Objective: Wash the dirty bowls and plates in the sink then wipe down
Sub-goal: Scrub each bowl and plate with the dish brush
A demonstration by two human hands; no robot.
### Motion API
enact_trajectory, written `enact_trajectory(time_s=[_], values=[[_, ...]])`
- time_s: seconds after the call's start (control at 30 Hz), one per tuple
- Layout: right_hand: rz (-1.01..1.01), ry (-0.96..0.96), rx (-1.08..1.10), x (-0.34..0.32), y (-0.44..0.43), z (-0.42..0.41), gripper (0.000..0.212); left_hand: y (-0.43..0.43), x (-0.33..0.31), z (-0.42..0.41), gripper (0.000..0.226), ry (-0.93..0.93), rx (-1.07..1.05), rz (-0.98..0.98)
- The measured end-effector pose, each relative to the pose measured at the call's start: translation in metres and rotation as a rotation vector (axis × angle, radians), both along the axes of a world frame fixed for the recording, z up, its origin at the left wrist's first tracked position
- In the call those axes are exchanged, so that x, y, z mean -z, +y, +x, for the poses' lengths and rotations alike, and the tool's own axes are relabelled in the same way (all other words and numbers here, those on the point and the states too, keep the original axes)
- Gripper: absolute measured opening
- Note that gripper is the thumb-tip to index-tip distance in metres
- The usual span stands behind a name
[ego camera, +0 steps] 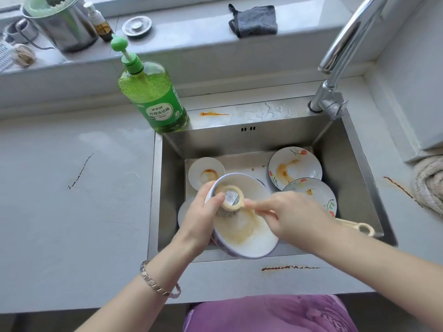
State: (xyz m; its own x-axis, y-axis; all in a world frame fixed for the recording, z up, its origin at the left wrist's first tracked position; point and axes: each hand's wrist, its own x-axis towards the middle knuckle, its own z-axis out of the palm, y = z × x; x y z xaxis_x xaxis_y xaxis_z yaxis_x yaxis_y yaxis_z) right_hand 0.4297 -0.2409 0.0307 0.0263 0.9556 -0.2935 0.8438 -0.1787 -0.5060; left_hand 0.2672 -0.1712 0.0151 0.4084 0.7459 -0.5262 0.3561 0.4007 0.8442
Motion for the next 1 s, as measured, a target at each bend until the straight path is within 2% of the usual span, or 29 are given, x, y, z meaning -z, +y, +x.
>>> enact_trajectory(time_s=[0.07, 0.13, 0.17, 0.27, 0.3, 0.37, 0.43, 0.47, 0.53, 0.57, 0.6, 0.7, 0.73, 0.87, 1.0], values=[[-0.037, -0.22, -0.04, 0.007, 0.003, 0.013, 0.042, 0.004, 0.001, -0.01, 0.038, 0.069, 0.034, 0.077], [-0.104, -0.289, -0.085, 0.009, -0.002, 0.013, 0.042, 0.011, -0.001, -0.018, 0.041, 0.179, 0.078, 0.204], [-0.14, -0.214, -0.089, 0.006, -0.006, 0.007, 0.04, 0.013, -0.003, -0.02, 0.043, 0.236, 0.101, 0.268], [-0.314, 0.322, 0.049, -0.001, -0.009, -0.01, 0.031, 0.015, -0.005, -0.019, 0.051, 0.318, 0.159, 0.405], [-0.354, 0.432, 0.068, -0.002, -0.008, -0.014, 0.03, 0.015, -0.005, -0.019, 0.052, 0.317, 0.165, 0.431], [-0.384, 0.523, 0.125, -0.002, -0.008, -0.015, 0.028, 0.018, -0.005, -0.02, 0.048, 0.262, 0.122, 0.44], [-0.357, 0.458, 0.11, -0.005, -0.008, -0.009, 0.028, 0.022, -0.008, -0.022, 0.037, 0.209, 0.069, 0.435], [-0.333, 0.365, 0.092, -0.006, -0.006, -0.004, 0.029, 0.023, -0.009, -0.022, 0.035, 0.202, 0.067, 0.442], [-0.242, 0.061, 0.05, -0.009, -0.004, 0.003, 0.032, 0.023, -0.01, -0.02, 0.037, 0.208, 0.076, 0.454], [-0.215, -0.011, 0.045, -0.011, -0.003, 0.003, 0.033, 0.022, -0.01, -0.018, 0.037, 0.202, 0.067, 0.451], [-0.218, -0.003, 0.027, -0.013, -0.002, -0.002, 0.033, 0.021, -0.01, -0.015, 0.037, 0.189, 0.051, 0.442], [-0.265, 0.219, 0.021, -0.019, -0.005, -0.016, 0.031, 0.023, -0.007, -0.013, 0.035, 0.177, 0.029, 0.422], [-0.281, 0.232, 0.033, -0.018, -0.005, -0.01, 0.03, 0.025, -0.007, -0.014, 0.035, 0.183, 0.029, 0.415], [-0.189, -0.082, 0.011, -0.011, -0.004, 0.015, 0.035, 0.03, -0.008, -0.018, 0.035, 0.239, 0.048, 0.401], [-0.122, -0.058, -0.109, -0.01, -0.007, -0.006, 0.038, 0.03, -0.01, -0.01, 0.034, 0.262, 0.046, 0.414]])
